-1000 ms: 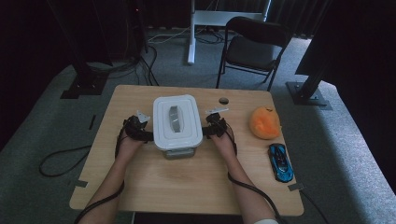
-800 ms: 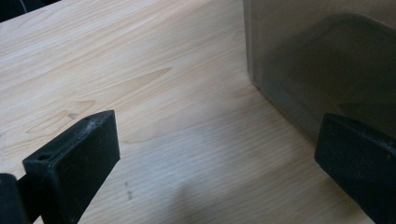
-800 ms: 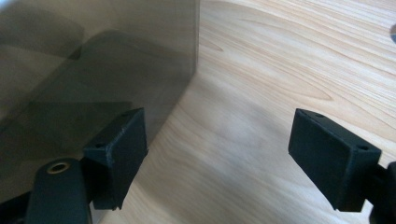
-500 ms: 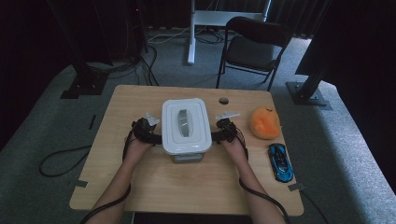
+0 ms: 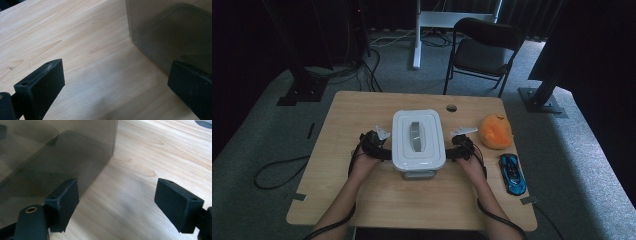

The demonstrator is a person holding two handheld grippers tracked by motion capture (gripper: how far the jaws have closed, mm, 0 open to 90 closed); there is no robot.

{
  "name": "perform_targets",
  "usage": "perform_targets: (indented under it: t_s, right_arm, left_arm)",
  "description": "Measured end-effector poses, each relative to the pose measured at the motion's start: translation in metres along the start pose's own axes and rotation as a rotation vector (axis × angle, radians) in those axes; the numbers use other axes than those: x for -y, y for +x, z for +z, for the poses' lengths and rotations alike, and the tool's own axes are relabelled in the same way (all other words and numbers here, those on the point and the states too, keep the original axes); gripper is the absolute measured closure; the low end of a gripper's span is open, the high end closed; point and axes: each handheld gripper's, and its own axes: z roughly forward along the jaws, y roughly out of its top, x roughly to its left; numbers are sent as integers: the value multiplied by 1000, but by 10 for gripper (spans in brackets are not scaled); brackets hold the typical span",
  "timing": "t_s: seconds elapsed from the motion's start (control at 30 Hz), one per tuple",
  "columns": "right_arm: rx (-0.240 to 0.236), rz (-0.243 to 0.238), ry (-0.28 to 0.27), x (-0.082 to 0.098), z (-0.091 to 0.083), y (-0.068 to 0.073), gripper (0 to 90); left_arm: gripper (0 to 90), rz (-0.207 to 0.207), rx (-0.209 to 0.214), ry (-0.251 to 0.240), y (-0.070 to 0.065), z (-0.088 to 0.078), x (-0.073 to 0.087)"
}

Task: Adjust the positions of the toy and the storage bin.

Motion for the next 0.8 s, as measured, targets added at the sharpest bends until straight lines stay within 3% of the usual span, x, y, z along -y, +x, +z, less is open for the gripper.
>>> perform_targets:
  t_s: [0.33, 0.67, 0.73, 0.8]
  right_arm:
    - [-11, 8, -23, 19, -16, 3, 203]
    - [-35, -9, -20, 37, -31, 6, 203]
    - [-36, -8, -22, 39, -33, 6, 203]
    - [-24, -14, -16, 42, -33, 6, 197]
  left_arm:
    - [13, 30, 10, -1, -19, -11, 4]
    - [13, 12, 36, -29, -35, -25, 13]
    - [13, 23, 34, -24, -37, -26, 15]
    - [12, 10, 59, -23, -36, -25, 16]
